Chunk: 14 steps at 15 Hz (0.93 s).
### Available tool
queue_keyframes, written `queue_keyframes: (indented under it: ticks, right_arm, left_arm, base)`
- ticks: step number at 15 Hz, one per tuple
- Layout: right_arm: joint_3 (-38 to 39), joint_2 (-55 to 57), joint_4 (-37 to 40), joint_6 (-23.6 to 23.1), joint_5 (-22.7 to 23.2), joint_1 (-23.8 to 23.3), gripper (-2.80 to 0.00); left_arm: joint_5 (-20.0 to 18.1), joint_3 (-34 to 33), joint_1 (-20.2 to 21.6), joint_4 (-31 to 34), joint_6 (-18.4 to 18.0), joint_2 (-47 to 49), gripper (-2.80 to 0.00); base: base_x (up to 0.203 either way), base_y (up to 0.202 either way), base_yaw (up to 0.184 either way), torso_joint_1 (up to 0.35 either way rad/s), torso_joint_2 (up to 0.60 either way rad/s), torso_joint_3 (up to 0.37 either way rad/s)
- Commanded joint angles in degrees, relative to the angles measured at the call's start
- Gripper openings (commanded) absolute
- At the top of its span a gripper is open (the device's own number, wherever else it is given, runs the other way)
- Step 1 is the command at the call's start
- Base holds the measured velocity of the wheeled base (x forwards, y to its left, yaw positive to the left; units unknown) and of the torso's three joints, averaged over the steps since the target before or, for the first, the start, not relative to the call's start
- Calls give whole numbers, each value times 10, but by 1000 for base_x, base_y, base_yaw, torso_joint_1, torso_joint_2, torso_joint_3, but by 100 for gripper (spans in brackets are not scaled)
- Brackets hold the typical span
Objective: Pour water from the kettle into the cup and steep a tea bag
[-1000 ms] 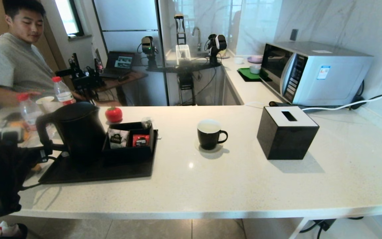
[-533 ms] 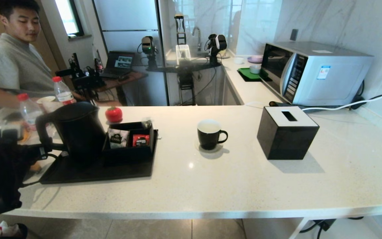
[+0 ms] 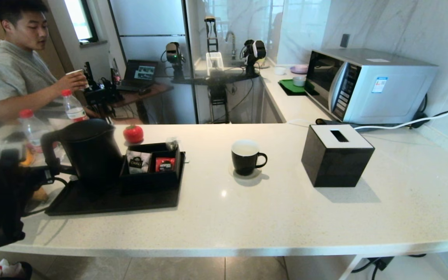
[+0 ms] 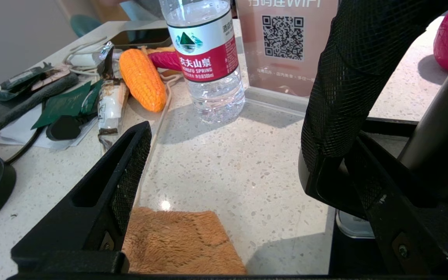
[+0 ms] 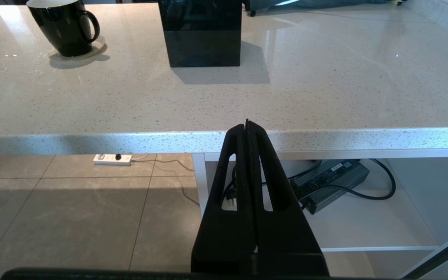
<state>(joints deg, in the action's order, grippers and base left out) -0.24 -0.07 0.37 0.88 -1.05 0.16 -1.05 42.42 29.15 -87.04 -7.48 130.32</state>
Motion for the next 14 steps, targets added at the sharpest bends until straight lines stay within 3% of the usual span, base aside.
queue_keyframes:
  ticks: [1,8,14]
  right_arm:
    - [0,1,0,0,0,0,-280]
    - [0,1,0,0,0,0,-280]
    - [0,1,0,0,0,0,-280]
  left_arm:
    - [-10,-3,6,-29,3,-3,0]
    - [-78,-28,7,-29,28,-11,0]
    - [-87,-27,6,-29,33,-8,0]
  base:
    - [0,0,0,0,0,0]
    - [0,0,0,0,0,0]
    - [0,0,0,0,0,0]
